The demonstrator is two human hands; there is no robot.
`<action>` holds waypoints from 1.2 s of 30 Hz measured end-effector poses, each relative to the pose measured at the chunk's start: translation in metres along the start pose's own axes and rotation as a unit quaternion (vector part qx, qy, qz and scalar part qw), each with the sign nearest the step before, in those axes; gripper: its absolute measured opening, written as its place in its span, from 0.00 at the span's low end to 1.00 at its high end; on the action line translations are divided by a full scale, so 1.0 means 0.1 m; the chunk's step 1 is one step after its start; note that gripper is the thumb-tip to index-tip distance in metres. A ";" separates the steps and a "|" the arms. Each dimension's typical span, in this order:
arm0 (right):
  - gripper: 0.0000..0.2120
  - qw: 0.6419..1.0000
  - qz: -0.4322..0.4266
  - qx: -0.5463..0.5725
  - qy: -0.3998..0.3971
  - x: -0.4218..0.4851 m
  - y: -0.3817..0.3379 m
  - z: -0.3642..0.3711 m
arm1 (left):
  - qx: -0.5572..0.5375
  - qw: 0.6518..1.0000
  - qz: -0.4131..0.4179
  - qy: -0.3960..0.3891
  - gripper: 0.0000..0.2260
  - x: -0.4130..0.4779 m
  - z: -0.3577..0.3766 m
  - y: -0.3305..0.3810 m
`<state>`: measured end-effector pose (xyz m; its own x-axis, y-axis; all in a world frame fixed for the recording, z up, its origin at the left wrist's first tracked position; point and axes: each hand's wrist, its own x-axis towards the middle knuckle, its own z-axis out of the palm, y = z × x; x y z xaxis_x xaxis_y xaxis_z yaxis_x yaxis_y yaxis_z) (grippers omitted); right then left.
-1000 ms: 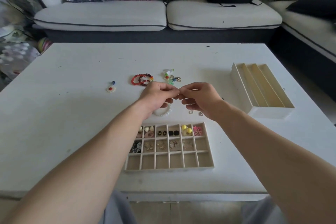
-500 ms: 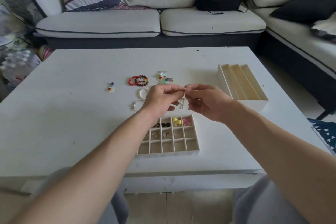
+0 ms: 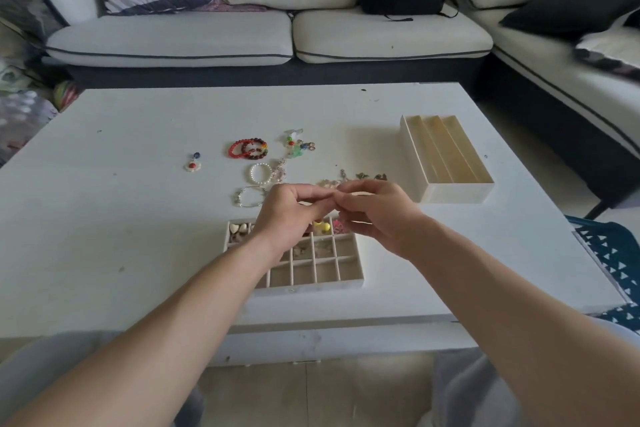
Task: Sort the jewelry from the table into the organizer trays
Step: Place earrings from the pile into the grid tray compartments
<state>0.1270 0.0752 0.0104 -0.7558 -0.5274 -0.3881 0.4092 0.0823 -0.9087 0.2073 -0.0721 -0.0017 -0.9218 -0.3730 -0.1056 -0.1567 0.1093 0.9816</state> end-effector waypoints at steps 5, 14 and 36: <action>0.05 0.997 -0.027 -0.075 0.009 0.12 0.05 0.01 | 0.027 1.000 -0.013 0.007 0.04 0.11 -0.02 -0.09; 0.05 0.982 -0.003 -0.189 -0.023 0.28 0.08 -0.12 | 0.090 0.994 -0.056 -0.006 0.01 0.22 0.00 -0.23; 0.04 0.897 -0.006 -0.440 0.032 0.33 0.33 -0.20 | 0.333 0.940 -0.063 -0.043 0.05 0.16 0.09 -0.45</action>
<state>0.1055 0.0779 -0.0355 -0.7972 -0.4851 -0.3594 -0.1406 0.7281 -0.6709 0.1970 -0.0750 -0.0489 -0.9018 -0.3496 -0.2541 -0.4272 0.6322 0.6464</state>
